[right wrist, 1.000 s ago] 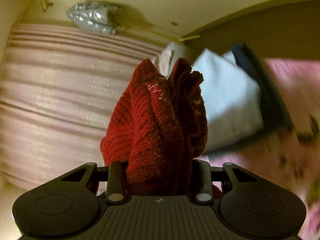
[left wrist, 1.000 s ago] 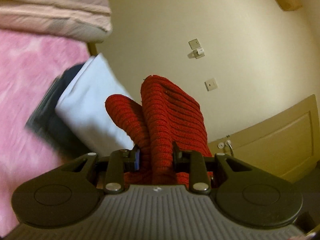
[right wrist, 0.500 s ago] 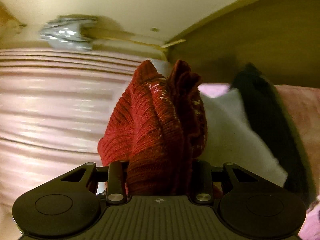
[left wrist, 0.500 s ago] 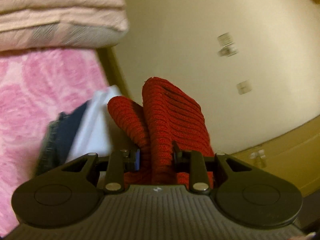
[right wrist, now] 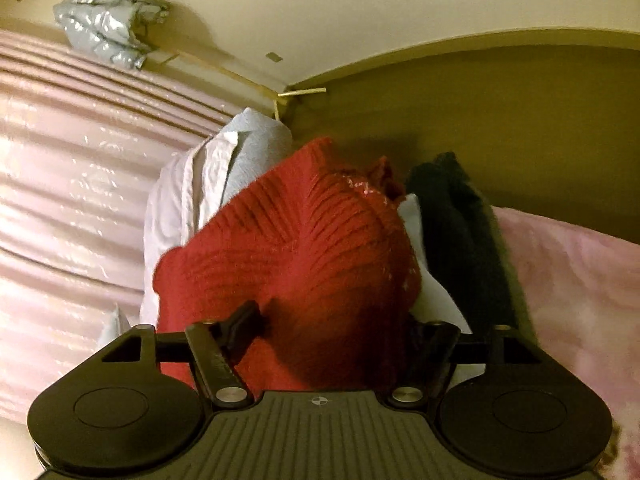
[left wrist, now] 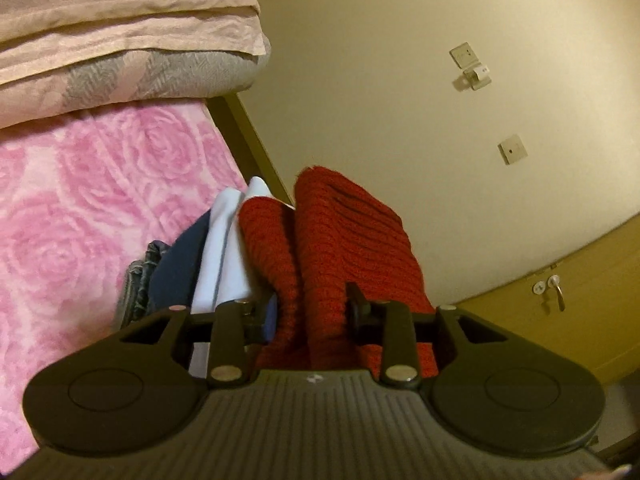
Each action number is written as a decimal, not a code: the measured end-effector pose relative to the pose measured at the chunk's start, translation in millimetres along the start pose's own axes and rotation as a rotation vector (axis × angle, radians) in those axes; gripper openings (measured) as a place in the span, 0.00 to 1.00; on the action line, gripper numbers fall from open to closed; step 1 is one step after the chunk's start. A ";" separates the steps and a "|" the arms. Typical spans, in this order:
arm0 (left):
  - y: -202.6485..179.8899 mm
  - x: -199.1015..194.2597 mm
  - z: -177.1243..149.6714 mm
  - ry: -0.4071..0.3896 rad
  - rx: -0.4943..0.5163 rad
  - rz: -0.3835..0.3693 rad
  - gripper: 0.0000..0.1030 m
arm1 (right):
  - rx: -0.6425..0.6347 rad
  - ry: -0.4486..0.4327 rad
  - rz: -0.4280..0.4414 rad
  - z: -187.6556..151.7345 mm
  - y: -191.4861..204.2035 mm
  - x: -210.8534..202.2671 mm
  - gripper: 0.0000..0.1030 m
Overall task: Fold clothes
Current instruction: 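Lower the red sweater onto the white shirt stack with both grippers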
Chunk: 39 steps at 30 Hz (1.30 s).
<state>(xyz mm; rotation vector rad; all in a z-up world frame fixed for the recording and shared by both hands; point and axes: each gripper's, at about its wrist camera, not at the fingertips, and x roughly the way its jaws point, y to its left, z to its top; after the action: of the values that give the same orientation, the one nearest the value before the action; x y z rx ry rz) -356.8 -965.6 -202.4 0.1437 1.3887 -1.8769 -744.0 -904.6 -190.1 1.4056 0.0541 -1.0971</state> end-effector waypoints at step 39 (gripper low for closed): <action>-70.8 12.9 -46.3 0.112 0.430 0.406 0.21 | -0.685 -0.087 -0.340 -111.5 121.4 60.0 0.49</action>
<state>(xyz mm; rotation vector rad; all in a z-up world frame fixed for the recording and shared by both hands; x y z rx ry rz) -426.7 -925.9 -173.2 0.7003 0.9173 -1.8065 -572.9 -876.1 -163.8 0.7420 0.5705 -1.2564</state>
